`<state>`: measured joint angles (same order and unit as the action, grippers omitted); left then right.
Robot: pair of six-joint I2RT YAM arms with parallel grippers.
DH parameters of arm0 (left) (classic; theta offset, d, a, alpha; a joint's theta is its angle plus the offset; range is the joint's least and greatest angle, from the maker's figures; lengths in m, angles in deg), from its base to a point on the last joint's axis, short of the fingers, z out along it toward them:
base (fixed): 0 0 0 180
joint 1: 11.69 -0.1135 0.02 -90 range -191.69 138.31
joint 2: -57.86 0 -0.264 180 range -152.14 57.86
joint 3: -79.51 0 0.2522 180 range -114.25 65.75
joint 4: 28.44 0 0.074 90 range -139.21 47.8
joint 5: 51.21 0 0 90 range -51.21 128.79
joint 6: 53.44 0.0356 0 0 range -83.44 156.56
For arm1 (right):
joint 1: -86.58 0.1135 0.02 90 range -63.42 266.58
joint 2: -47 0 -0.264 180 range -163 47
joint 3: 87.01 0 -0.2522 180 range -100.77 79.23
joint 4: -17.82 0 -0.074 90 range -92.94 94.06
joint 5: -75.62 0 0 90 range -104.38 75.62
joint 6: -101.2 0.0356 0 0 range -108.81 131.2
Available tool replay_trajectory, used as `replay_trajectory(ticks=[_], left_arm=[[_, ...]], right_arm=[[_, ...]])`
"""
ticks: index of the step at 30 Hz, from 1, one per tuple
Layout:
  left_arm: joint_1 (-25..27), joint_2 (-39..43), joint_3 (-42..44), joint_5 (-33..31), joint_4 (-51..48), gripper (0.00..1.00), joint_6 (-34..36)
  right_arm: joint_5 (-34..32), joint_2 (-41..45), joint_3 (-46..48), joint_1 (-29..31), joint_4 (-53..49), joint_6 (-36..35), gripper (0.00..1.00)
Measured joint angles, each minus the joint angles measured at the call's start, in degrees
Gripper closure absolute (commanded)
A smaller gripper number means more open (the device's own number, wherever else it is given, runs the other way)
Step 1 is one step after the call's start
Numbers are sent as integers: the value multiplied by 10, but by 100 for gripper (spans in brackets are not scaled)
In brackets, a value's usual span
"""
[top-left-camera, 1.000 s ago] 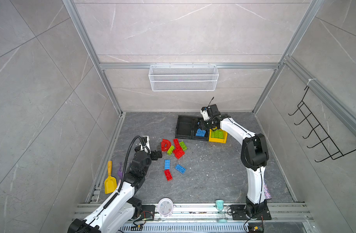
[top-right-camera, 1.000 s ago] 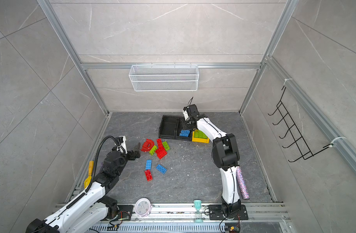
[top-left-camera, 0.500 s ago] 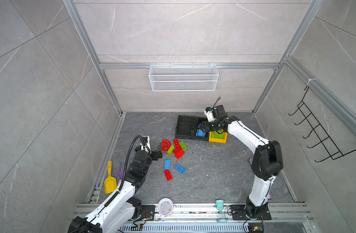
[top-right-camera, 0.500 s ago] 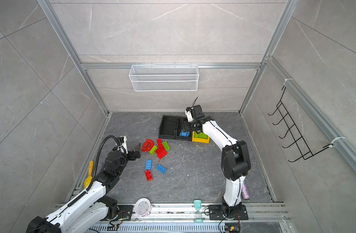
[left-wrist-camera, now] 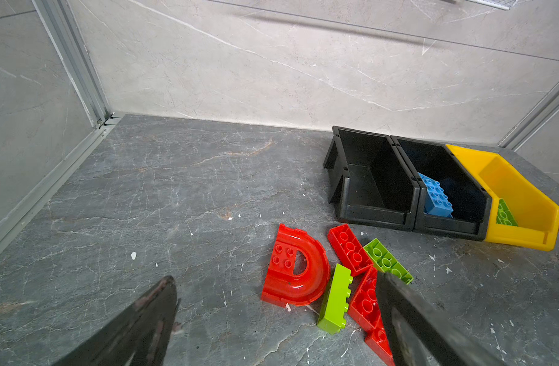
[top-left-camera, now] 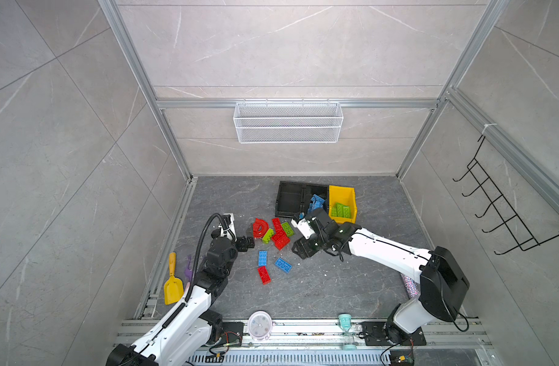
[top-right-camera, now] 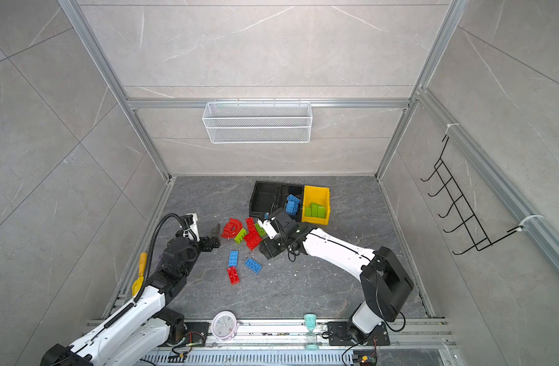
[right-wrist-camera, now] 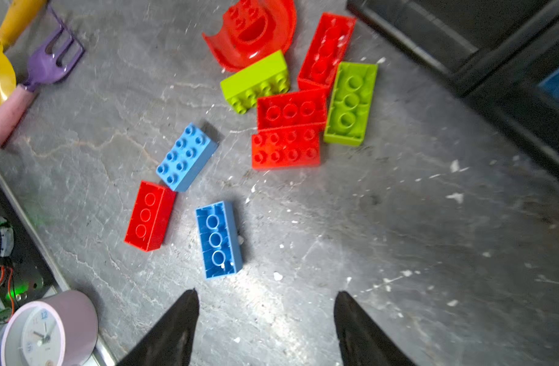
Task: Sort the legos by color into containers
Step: 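Move the right gripper back to the pile and grasp a blue brick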
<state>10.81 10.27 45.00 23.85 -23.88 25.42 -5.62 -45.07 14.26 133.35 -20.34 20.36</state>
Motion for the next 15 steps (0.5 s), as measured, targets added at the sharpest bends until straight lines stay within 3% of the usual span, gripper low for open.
replay_trajectory(ticks=[6, 15], left_arm=[[0, 5, 0, 0, 0, 0, 0], [0, 13, 0, 0, 0, 0, 0]], right_arm=[[-11, -61, -3, 49, 38, 3, 29], [-19, -165, -59, 67, 39, -10, 29]])
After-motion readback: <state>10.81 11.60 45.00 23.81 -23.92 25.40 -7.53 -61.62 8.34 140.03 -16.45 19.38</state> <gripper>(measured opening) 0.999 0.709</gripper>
